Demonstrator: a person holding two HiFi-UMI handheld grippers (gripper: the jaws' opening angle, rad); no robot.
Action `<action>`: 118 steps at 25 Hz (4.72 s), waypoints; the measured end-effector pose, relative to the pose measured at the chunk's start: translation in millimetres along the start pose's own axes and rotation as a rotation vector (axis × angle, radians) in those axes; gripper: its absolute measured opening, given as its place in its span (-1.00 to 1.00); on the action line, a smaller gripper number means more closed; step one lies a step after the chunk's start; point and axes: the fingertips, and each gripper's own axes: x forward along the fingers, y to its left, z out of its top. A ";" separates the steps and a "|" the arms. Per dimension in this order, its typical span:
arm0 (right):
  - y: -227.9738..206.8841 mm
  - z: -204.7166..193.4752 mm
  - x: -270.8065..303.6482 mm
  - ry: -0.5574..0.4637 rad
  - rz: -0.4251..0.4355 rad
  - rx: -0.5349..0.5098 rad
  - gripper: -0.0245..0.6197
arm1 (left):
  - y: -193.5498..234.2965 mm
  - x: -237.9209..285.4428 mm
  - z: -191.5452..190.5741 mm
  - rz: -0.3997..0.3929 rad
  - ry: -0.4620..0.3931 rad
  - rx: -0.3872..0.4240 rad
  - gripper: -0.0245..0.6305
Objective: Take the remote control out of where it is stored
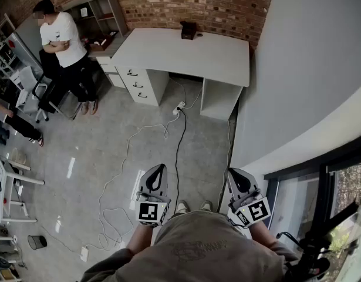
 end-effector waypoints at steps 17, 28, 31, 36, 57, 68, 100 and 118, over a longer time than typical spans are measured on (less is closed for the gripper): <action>-6.1 -0.8 9.2 -0.019 0.005 0.030 -0.89 | 5.3 9.3 -6.0 0.000 0.014 -0.002 -0.89; -7.4 -3.7 20.1 -0.008 0.005 0.038 -0.89 | 18.5 16.8 -7.0 0.011 0.020 -0.003 -0.89; -5.8 -4.7 23.8 -0.003 0.003 0.037 -0.89 | 24.5 16.6 -6.9 0.013 0.017 -0.003 -0.89; 2.6 -10.0 33.1 0.010 0.001 0.037 -0.89 | 40.2 15.2 -10.2 0.013 0.011 -0.011 -0.89; 13.9 -64.8 50.5 0.163 -0.081 0.082 -0.89 | 94.3 79.1 9.8 -0.109 -0.067 0.070 -0.89; -95.5 -85.7 140.2 0.186 -0.072 0.117 -0.89 | 110.2 216.5 9.1 -0.103 -0.073 0.029 -0.89; -266.1 -45.3 396.9 0.035 0.085 -0.069 -0.89 | 215.1 339.2 -88.3 0.125 0.289 0.021 -0.89; -289.8 -47.5 573.7 0.049 0.115 -0.053 -0.89 | 363.6 461.8 -140.6 0.193 0.331 -0.260 -0.89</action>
